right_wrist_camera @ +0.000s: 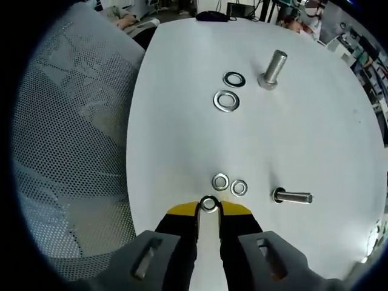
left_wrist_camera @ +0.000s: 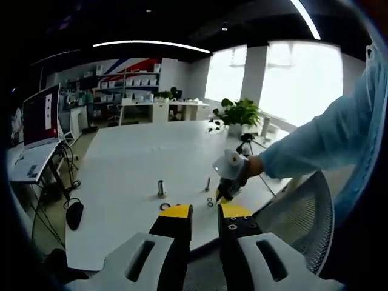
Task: Place the washer onto the threaded stud by aligning its center hole with the stud, sliding it down to the base, and recovering from edge contact or off-axis alignment until the washer reaches the visible bottom stop.
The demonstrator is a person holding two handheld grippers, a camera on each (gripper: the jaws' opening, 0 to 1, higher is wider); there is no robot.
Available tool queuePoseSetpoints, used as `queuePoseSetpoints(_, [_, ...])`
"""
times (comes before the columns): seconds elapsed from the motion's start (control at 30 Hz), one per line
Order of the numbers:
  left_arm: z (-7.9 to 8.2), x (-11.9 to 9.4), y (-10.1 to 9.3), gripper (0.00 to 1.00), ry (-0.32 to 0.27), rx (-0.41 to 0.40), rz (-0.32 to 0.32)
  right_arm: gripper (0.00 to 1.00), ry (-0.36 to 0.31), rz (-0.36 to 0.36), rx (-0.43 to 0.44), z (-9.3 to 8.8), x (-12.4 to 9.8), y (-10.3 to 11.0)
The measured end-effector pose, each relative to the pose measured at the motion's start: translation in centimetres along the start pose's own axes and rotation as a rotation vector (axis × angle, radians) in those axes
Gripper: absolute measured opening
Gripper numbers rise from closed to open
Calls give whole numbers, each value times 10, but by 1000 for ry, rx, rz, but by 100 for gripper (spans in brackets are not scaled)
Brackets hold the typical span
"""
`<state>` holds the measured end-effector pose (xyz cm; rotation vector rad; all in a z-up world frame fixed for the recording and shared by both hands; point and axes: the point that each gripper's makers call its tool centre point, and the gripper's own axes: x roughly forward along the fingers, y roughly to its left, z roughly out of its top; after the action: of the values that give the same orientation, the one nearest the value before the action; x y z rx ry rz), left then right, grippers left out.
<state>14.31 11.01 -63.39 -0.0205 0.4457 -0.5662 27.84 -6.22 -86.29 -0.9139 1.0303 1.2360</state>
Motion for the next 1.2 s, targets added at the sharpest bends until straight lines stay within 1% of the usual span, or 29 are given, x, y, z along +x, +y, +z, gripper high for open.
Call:
queuePoseSetpoints(0.2, [3,-1,0,14,-5,-6,-2,13,-13,-19,15,2,-16,-13])
queuePoseSetpoints(0.33, [8,-4,1,14,-17,-15,1,13,-14,-52,25,1,-27,-29])
queuePoseSetpoints(0.6, [8,-2,-4,14,-18,-10,-9,13,-20,-108,46,2,-43,-55])
queuePoseSetpoints(0.73, [5,2,-10,14,-14,-19,-26,13,-21,-121,50,4,-47,-62])
queuePoseSetpoints(1.07, [4,4,-12,15,-15,-15,-31,13,-30,-141,52,11,-48,-70])
queuePoseSetpoints(1.13, [0,5,-10,14,1,0,-18,13,-45,-151,61,14,-50,-73])
queuePoseSetpoints(1.2, [-2,5,-8,14,4,3,-14,13,-51,-154,67,14,-50,-75])
